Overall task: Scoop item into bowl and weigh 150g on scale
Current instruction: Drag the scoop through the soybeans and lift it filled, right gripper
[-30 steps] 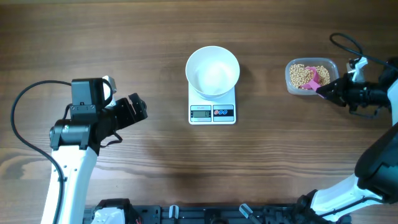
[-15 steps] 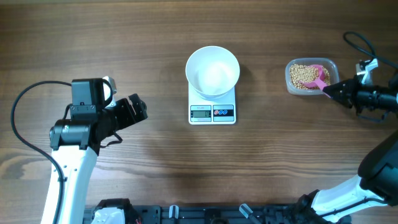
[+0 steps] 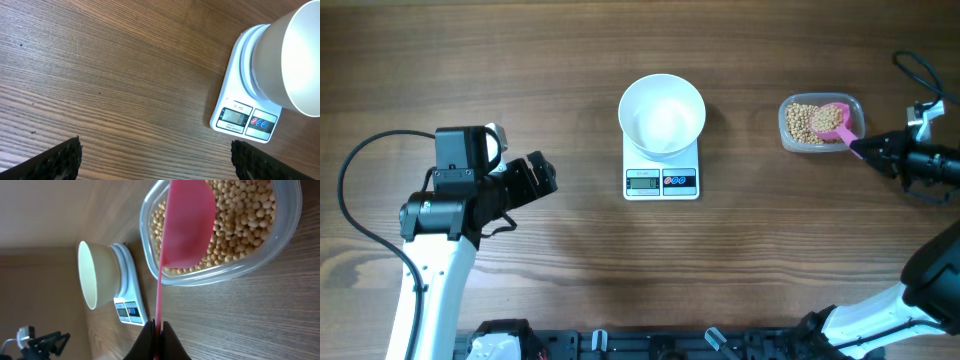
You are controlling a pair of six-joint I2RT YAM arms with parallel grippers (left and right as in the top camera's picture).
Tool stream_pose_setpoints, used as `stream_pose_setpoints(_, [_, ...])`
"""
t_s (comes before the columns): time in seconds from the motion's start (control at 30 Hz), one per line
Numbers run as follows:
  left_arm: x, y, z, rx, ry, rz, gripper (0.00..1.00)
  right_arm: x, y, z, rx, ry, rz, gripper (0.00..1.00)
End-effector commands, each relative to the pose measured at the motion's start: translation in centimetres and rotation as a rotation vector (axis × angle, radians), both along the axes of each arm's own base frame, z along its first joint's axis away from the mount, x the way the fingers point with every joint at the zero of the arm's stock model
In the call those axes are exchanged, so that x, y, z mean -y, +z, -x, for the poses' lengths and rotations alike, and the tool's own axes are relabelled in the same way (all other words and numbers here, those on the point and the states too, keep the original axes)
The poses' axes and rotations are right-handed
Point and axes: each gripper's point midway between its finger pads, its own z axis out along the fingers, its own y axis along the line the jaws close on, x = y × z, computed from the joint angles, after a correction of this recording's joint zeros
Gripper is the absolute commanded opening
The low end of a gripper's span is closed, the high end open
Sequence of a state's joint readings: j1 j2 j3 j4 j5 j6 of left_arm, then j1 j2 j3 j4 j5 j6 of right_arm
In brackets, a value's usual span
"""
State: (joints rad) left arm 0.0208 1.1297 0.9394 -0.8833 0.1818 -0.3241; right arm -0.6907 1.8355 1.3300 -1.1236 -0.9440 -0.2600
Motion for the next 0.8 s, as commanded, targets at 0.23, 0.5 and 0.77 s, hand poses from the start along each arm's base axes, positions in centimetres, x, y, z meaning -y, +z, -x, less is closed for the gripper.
stream_pose_setpoints(0.23, [0.1, -0.2, 0.1, -0.01, 0.005, 0.014, 1.0, -1.3, 2.4, -0.1, 0.16, 0.029, -0.155, 0.04])
stream_pose_setpoints(0.5, [0.1, -0.2, 0.1, -0.01, 0.005, 0.014, 1.0, -1.5, 2.6, 0.2, 0.145, 0.026, -0.173, 0.04])
stream_pose_setpoints(0.77, [0.1, -0.2, 0.1, -0.01, 0.005, 0.014, 1.0, -1.6, 3.1, -0.1, 0.167, 0.019, -0.196, 0.04])
